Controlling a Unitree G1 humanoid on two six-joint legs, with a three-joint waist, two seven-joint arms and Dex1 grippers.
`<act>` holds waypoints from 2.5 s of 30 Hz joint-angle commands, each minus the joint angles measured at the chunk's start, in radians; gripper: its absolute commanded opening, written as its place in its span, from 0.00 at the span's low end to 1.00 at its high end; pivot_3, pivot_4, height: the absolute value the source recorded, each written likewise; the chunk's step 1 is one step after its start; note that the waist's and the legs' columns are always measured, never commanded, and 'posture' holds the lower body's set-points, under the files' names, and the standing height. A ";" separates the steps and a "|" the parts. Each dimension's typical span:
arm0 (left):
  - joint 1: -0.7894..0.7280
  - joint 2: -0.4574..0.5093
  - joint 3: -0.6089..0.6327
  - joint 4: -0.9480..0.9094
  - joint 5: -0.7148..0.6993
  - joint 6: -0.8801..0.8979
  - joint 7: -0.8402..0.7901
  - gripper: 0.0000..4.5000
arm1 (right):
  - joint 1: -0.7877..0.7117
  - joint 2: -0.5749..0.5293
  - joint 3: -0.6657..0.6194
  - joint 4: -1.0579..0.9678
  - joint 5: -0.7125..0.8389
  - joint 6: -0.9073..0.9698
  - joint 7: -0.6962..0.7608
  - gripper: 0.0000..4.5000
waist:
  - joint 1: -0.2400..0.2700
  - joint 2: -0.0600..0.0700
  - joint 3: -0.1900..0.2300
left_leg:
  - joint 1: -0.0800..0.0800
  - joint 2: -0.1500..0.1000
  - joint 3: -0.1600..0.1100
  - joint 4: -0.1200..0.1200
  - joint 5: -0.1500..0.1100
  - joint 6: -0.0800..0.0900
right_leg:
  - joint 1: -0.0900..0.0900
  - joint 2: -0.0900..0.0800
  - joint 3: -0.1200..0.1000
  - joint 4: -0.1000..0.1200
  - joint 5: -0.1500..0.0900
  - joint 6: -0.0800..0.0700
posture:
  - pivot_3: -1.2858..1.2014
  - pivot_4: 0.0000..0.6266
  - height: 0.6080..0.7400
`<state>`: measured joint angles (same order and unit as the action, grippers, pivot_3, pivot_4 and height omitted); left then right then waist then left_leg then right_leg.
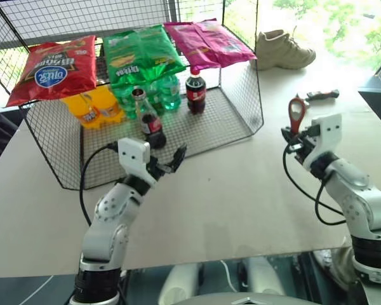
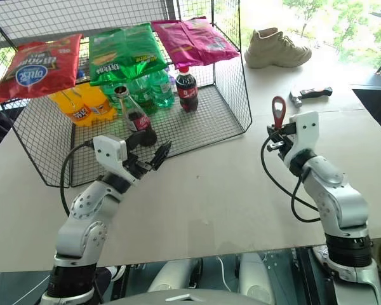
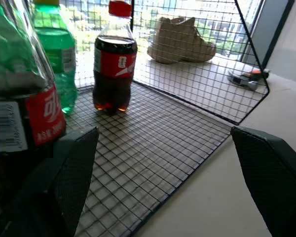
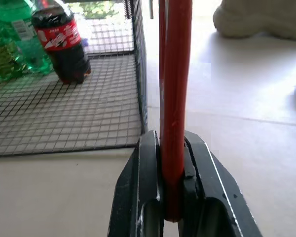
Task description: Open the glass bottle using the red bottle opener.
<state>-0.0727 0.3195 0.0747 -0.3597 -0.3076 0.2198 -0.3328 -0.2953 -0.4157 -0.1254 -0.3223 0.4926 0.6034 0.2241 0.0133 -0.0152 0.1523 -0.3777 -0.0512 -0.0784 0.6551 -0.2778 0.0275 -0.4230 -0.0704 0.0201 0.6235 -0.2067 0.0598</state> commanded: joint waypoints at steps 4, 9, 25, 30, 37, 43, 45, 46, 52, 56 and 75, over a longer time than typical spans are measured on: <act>-0.058 -0.024 0.050 0.119 0.156 -0.178 0.122 0.98 | -0.052 0.038 -0.012 0.000 -0.072 -0.109 -0.015 0.00 | -0.001 0.000 0.000 | 0.000 0.000 -0.001 0.000 0.000 0.000 | 0.000 0.000 -0.001 0.000 0.000 0.000 | 0.52 0.24 1.00; -0.113 -0.020 0.078 0.210 0.200 -0.228 0.160 0.98 | -0.044 0.071 -0.010 -0.013 -0.096 -0.122 -0.023 0.00 | 0.000 0.000 0.000 | -0.001 0.000 -0.002 0.000 0.000 0.000 | -0.001 0.000 -0.002 0.000 0.000 0.000 | 0.52 0.24 1.00; -0.399 -0.035 0.079 0.635 0.195 -0.350 0.117 0.98 | 0.018 0.172 0.111 -0.149 -0.193 -0.149 -0.043 0.00 | -0.003 0.000 0.000 | -0.001 -0.001 -0.004 0.000 0.001 -0.001 | -0.001 0.000 -0.004 0.002 0.000 0.000 | 0.52 0.24 1.00; -0.456 -0.033 0.098 0.718 0.168 -0.392 0.097 0.98 | 0.068 0.170 0.180 -0.178 -0.189 -0.130 0.016 0.00 | -0.006 0.000 0.000 | -0.001 -0.002 -0.004 0.001 0.001 -0.001 | -0.001 0.000 -0.004 0.002 0.000 0.000 | 0.52 0.24 1.00; -0.458 -0.017 0.110 0.742 0.146 -0.412 0.053 0.63 | 0.103 0.154 0.189 -0.194 -0.196 -0.128 0.044 0.00 | -0.008 0.000 0.000 | -0.001 -0.002 -0.005 0.002 0.001 -0.001 | -0.001 0.000 -0.004 0.003 0.000 0.000 | 0.52 0.24 1.00; -0.436 -0.018 0.085 0.670 0.127 -0.383 -0.012 0.62 | 0.104 0.151 0.180 -0.184 -0.201 -0.136 0.050 0.00 | -0.013 0.000 0.000 | -0.001 -0.002 -0.005 0.002 0.001 -0.001 | 0.000 0.000 -0.004 0.003 0.000 0.000 | 0.52 0.24 1.00; -0.423 -0.022 0.067 0.610 0.088 -0.350 -0.072 0.62 | 0.099 0.148 0.175 -0.177 -0.206 -0.141 0.050 0.00 | -0.013 0.000 0.000 | -0.001 -0.002 -0.005 0.002 0.001 -0.001 | 0.000 0.000 -0.004 0.003 0.000 0.000 | 0.52 0.24 1.00; -0.416 -0.023 0.051 0.578 0.073 -0.331 -0.103 0.62 | 0.095 0.145 0.168 -0.172 -0.207 -0.144 0.050 0.00 | -0.013 0.000 0.000 | -0.002 -0.002 -0.005 0.002 0.001 -0.001 | -0.001 0.000 -0.004 0.003 0.000 0.000 | 0.52 0.24 1.00; -0.355 -0.025 -0.097 0.386 -0.024 -0.185 -0.338 0.62 | 0.055 0.137 0.132 -0.130 -0.218 -0.160 0.050 0.00 | -0.016 0.000 0.000 | -0.003 -0.002 -0.006 0.004 0.000 -0.001 | -0.001 0.000 -0.004 0.003 0.000 0.000 | 0.52 0.24 1.00; -0.332 -0.026 -0.138 0.363 -0.042 -0.157 -0.408 0.62 | 0.048 0.141 0.131 -0.126 -0.224 -0.162 0.051 0.00 | -0.031 0.000 0.000 | -0.002 -0.001 -0.005 0.004 0.001 -0.001 | 0.000 0.001 -0.004 0.004 0.000 0.000 | 0.52 0.24 1.00; -0.298 -0.066 -0.140 0.338 -0.019 -0.237 -0.417 0.98 | 0.038 0.148 0.136 -0.118 -0.237 -0.167 0.063 0.00 | -0.025 0.000 0.000 | -0.002 -0.001 -0.005 0.008 0.000 -0.001 | 0.000 0.001 -0.003 0.005 0.000 0.000 | 0.52 0.24 1.00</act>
<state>-0.3525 0.2588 -0.0806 0.0433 -0.3064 0.0027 -0.7551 -0.2358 -0.2688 0.0211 -0.4213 0.2537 0.4611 0.2794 -0.0119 -0.0149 0.1520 -0.3793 -0.0521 -0.0830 0.6631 -0.2774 0.0269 -0.4227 -0.0695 0.0168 0.6286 -0.2063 0.0599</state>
